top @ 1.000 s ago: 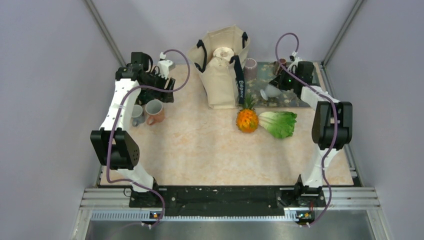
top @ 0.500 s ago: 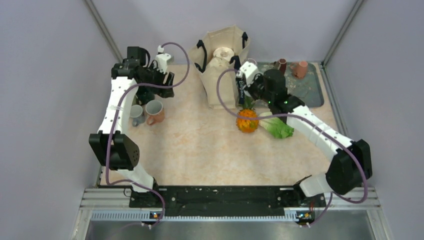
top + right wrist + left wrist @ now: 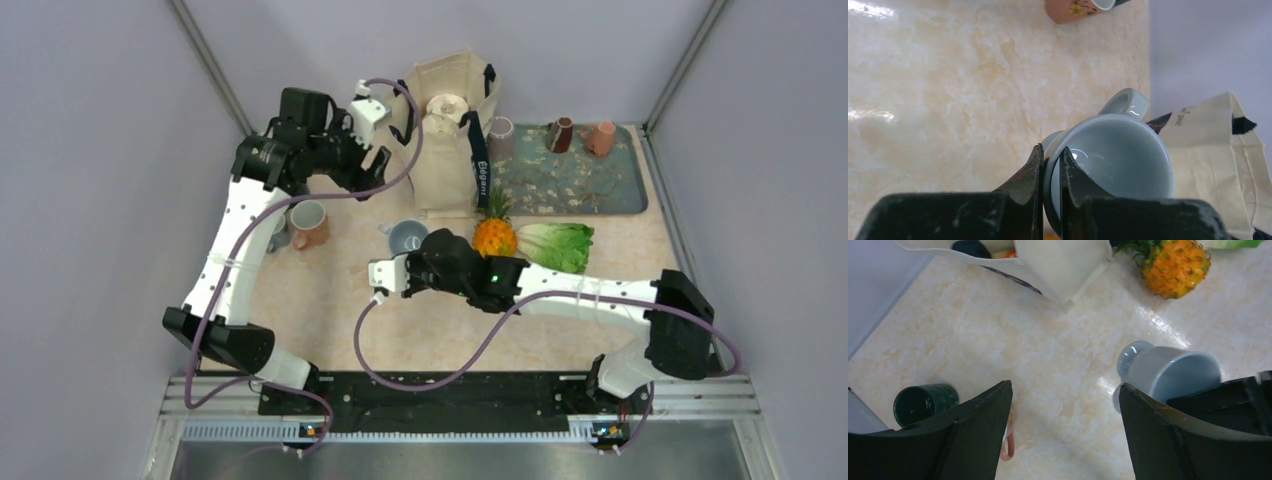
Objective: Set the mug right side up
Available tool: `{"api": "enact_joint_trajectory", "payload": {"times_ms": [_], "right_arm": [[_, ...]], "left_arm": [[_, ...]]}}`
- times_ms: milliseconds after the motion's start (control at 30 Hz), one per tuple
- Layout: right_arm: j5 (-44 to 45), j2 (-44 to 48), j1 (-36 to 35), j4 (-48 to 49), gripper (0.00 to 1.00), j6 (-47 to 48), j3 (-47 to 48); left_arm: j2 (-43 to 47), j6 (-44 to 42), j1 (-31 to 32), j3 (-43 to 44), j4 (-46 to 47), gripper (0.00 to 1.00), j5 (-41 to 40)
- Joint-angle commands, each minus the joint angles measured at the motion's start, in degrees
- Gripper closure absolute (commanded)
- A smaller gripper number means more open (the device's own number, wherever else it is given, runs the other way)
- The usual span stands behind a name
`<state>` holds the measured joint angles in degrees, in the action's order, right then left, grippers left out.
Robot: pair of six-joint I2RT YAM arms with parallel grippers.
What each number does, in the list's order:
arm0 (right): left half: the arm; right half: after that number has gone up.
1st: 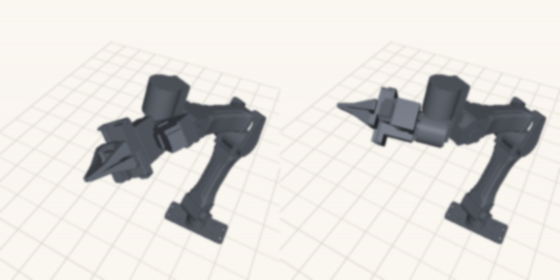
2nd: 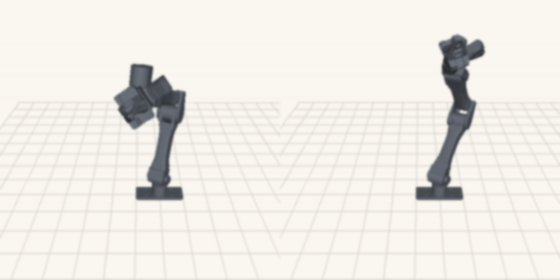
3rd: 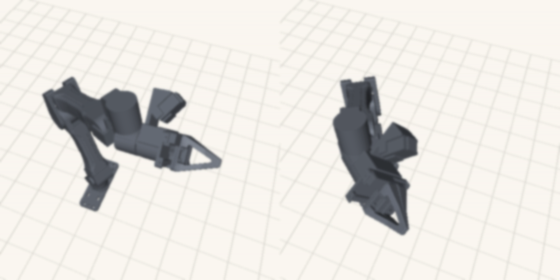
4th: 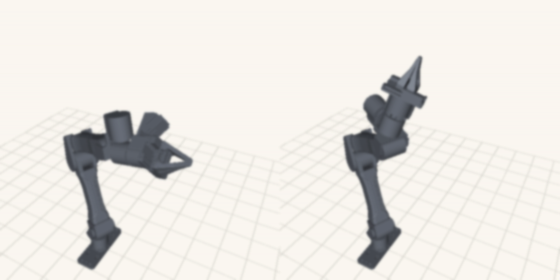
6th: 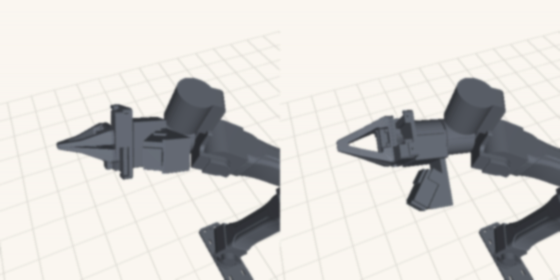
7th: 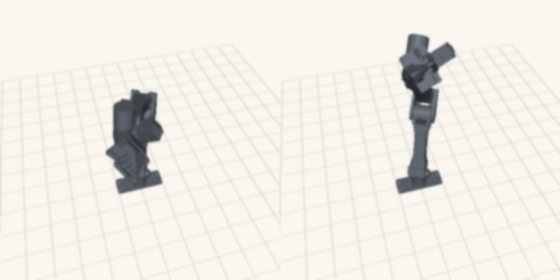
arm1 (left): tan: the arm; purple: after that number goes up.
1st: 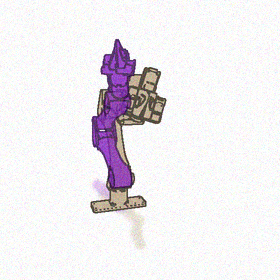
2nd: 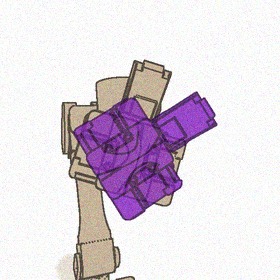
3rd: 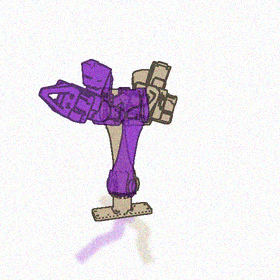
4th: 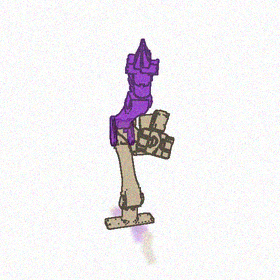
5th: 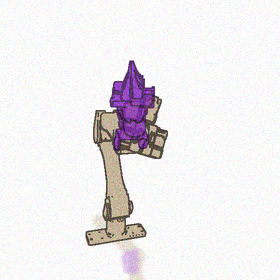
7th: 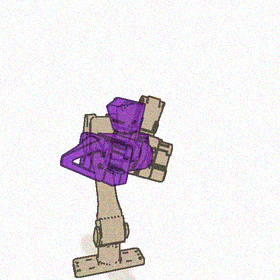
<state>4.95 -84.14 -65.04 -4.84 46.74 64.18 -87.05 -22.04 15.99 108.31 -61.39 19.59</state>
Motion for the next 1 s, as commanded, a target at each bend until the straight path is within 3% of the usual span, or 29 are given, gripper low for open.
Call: {"api": "enact_joint_trajectory", "payload": {"times_ms": [0, 233, 467, 533, 600, 700, 733, 933, 967], "right_arm": [[3.8, -2.6, -2.4, 5.5, 1.0, 5.3, 5.1], [2.5, -4.3, -3.0, 5.0, 1.0, 5.2, 6.7], [-0.8, -5.0, -3.0, 5.5, 1.0, 2.8, 7.0], [-1.0, -5.0, -3.0, 6.0, 1.0, 2.0, 7.0], [-0.6, -5.0, -3.0, 6.3, 1.0, 1.6, 6.8], [-0.1, -4.9, -3.0, 6.6, 1.0, 1.2, 6.3], [0.1, -5.0, -3.0, 6.9, 1.0, 1.1, 6.0], [2.7, -4.8, -3.0, 8.5, 1.0, -0.5, 4.9], [3.2, -4.4, -3.0, 8.5, 0.9, -0.7, 4.7]], "left_arm": [[2.2, -0.8, 6.5, -5.1, 0.6, 0.16, -5.9], [2.5, -6.4, 12.8, -14.5, 1.0, 0.19, -10.3], [1.7, -5.0, 14.5, -21.3, 11.0, 0.24, -14.7], [1.6, -4.7, 14.5, -23.2, 13.6, 0.35, -15.1], [1.1, -4.8, 14.6, -24.0, 14.1, 0.52, -15.5], [0.2, -4.4, 14.6, -23.4, 12.0, 0.93, -15.7], [0.1, -4.1, 14.5, -23.5, 11.5, 1.0, -15.8], [0.6, -2.0, 14.3, -26.1, 13.0, 1.0, -18.3], [0.5, -1.8, 14.1, -26.1, 13.1, 1.0, -18.9]]}}
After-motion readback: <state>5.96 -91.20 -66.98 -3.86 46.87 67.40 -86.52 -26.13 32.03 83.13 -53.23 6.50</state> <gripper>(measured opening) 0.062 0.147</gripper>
